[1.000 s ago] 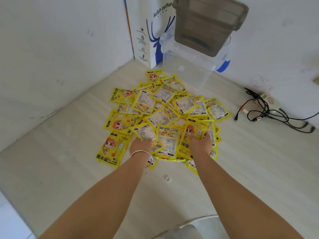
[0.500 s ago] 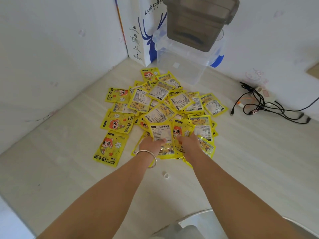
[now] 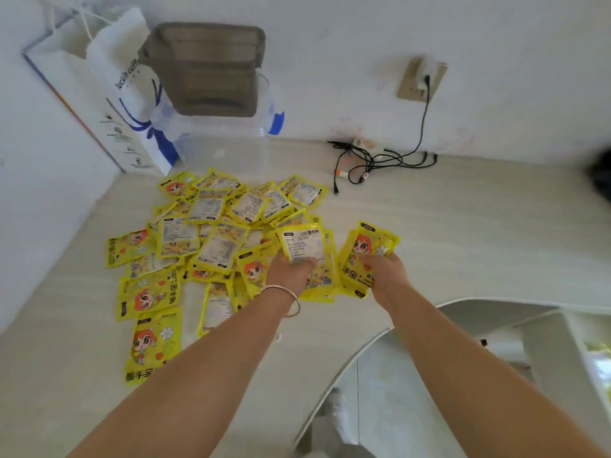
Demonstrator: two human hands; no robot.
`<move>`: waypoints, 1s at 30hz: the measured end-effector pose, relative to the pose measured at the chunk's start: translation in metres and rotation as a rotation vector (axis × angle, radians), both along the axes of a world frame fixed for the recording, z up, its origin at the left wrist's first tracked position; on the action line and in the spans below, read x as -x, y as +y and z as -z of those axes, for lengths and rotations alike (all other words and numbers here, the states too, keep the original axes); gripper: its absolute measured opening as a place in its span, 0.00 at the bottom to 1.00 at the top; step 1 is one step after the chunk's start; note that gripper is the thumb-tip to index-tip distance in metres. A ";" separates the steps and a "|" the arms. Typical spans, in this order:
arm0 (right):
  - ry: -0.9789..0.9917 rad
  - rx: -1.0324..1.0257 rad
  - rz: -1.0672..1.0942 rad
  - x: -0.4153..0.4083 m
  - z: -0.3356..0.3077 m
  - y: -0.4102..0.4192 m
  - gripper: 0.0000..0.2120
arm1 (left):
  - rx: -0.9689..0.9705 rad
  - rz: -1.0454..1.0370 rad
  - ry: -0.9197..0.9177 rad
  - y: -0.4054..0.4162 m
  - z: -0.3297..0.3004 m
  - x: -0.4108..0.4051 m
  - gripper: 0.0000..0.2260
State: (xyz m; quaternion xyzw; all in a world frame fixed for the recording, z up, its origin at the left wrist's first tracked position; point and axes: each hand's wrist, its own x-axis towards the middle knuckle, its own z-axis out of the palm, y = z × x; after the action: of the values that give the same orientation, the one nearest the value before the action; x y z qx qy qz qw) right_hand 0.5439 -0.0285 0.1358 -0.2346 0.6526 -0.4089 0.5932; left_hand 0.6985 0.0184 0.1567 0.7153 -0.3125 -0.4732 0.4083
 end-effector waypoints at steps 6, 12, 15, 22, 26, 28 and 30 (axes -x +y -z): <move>-0.014 0.022 0.186 0.110 -0.011 0.035 0.08 | 0.014 0.313 -0.015 -0.014 -0.001 0.109 0.11; -0.094 0.040 0.436 0.236 -0.016 0.081 0.14 | 0.013 0.573 -0.022 -0.015 0.003 0.241 0.11; -0.093 0.018 0.554 0.299 -0.014 0.101 0.11 | 0.008 0.654 -0.026 -0.010 0.004 0.309 0.18; -0.085 -0.110 0.785 0.424 0.011 0.150 0.18 | -0.094 0.833 -0.031 0.010 0.025 0.450 0.23; -0.095 -0.176 0.827 0.480 0.045 0.166 0.30 | -0.120 1.074 -0.153 0.014 0.038 0.507 0.15; -0.097 -0.228 0.846 0.496 0.041 0.169 0.20 | -0.127 1.139 -0.224 0.010 0.046 0.531 0.15; -0.095 -0.283 0.850 0.512 0.047 0.169 0.14 | -0.146 1.175 -0.292 -0.001 0.056 0.553 0.16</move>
State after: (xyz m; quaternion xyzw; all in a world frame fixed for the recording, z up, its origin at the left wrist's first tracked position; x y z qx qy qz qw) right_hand 0.0315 0.1405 0.0887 0.1566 0.7126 -0.5334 0.4279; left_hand 0.1459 0.0177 0.1012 0.5068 -0.6744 -0.5366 -0.0185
